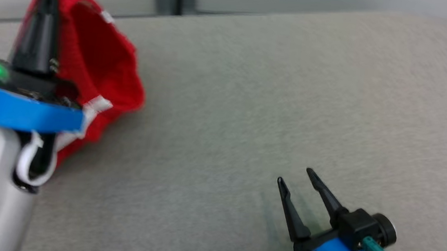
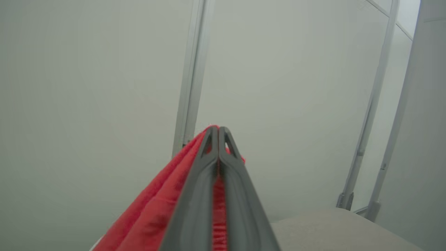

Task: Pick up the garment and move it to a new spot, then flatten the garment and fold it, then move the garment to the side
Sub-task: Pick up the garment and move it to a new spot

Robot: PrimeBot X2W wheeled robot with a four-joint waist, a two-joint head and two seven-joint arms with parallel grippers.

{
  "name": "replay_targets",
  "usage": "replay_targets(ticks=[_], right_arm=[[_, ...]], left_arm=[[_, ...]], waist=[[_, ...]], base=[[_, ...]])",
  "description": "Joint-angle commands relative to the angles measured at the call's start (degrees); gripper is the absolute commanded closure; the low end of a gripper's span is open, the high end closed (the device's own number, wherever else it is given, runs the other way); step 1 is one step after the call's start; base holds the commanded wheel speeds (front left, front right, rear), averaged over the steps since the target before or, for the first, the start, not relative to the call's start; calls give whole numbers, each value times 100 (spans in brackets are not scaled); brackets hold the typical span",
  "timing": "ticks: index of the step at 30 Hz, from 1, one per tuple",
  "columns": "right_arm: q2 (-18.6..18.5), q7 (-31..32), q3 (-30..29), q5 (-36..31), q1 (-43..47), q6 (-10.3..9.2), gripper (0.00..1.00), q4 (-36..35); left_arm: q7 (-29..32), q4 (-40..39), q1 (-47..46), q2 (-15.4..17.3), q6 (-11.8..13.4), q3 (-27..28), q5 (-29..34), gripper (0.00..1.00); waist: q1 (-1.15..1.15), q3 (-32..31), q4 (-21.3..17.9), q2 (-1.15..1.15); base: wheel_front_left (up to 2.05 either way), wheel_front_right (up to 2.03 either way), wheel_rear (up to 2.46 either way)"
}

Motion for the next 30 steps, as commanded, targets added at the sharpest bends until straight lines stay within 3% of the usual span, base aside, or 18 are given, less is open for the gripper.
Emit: replay_targets(ticks=[1,11,19,20,21,25,30], right_arm=[[-21,-3,10,28,114,-2,0,-68],[-19,-3,155,178,398,-2,0,-396],[-20,-2,238,261,558,-2,0,-578],[-19,-2,248,277,561,-2,0,-595],[-20,-2,244,283,559,-2,0,-611],[-20,-2,194,308,521,-2,0,-642],[-20,-3,134,288,404,-2,0,-565]], left_arm=[[-14,-97,136,-119,-6,-140,69,100],[-15,-311,368,-657,-6,-1025,353,100],[-14,-106,572,-955,-6,-1526,579,100],[-14,-33,598,-953,-6,-1515,610,29],[-15,19,619,-950,-6,-1462,634,0],[-14,219,677,-918,-6,-1309,746,0],[-14,453,886,-851,-6,-739,909,0]], waist=[[0,-238,-465,0],[0,-167,-1488,0],[0,-81,-1794,0],[0,-72,-1802,0],[0,-63,-1801,0],[0,-93,-1631,0],[0,-243,-1223,0]], base=[[0,0,0],[0,0,0],[0,0,0],[0,0,0],[0,0,0],[0,0,0],[0,0,0]])
